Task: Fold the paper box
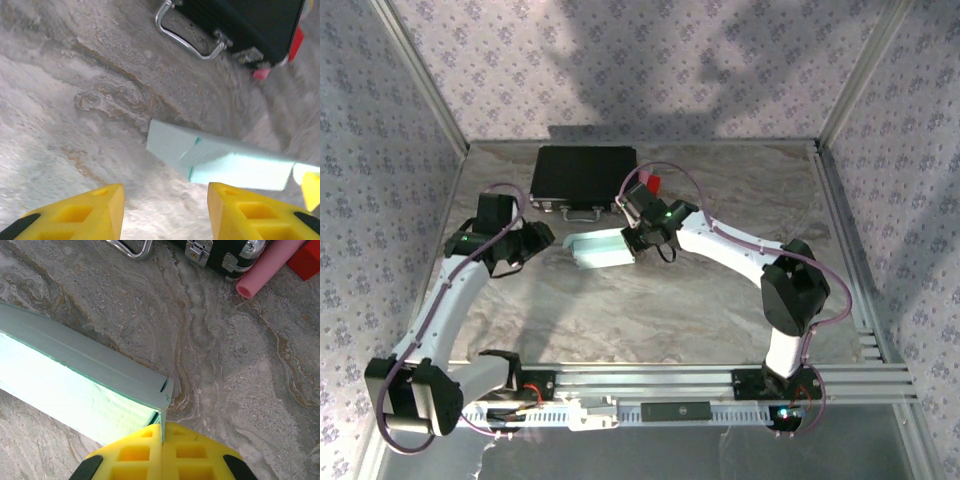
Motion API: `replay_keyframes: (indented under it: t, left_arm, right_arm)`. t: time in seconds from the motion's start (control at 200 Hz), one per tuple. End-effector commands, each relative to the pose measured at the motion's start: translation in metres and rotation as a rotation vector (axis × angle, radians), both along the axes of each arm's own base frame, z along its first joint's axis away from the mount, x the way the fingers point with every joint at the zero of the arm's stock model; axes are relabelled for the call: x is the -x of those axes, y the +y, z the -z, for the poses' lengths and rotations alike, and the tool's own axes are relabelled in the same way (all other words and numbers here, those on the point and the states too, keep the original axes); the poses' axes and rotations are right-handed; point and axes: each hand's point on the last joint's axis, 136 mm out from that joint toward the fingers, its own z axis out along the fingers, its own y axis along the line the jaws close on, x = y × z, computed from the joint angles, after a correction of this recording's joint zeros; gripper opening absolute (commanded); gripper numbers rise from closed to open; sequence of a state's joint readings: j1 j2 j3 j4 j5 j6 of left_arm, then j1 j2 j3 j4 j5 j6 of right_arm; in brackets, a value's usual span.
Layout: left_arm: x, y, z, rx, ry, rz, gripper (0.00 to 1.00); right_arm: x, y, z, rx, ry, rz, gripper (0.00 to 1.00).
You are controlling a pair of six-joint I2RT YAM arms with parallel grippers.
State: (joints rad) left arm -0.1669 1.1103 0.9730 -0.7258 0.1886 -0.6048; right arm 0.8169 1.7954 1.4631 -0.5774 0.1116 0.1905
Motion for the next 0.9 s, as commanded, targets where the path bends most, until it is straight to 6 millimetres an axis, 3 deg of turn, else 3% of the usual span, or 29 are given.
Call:
replay_keyframes:
  t: [0.0, 0.12, 0.26, 0.405, 0.73, 0.825, 0.899]
  left_arm:
    - [0.002, -0.007, -0.004, -0.170, -0.070, 0.301, 0.46]
    - [-0.007, -0.026, -0.003, -0.175, -0.100, 0.454, 0.44]
    - [-0.017, -0.039, 0.008, -0.190, -0.105, 0.539, 0.41]
    - [-0.026, -0.052, 0.006, -0.201, -0.128, 0.598, 0.40]
    - [-0.032, -0.040, 0.021, -0.325, -0.084, 0.568, 0.38]
    - [-0.037, -0.027, 0.017, -0.396, -0.103, 0.516, 0.44]
    - [-0.043, -0.032, 0.005, -0.383, -0.177, 0.514, 0.47]
  right_arm:
    - [0.003, 0.001, 0.001, 0.015, 0.028, -0.001, 0.00]
    - [0.003, 0.002, 0.002, 0.018, 0.034, -0.006, 0.00]
    - [0.002, 0.003, 0.001, 0.012, 0.036, -0.012, 0.00]
    - [0.002, 0.003, 0.003, 0.014, 0.041, -0.015, 0.00]
    - [0.001, 0.004, 0.003, 0.009, 0.043, -0.020, 0.00]
    - [0.001, 0.004, 0.003, 0.009, 0.043, -0.020, 0.00]
    - [0.001, 0.003, 0.003, 0.010, 0.044, -0.021, 0.00]
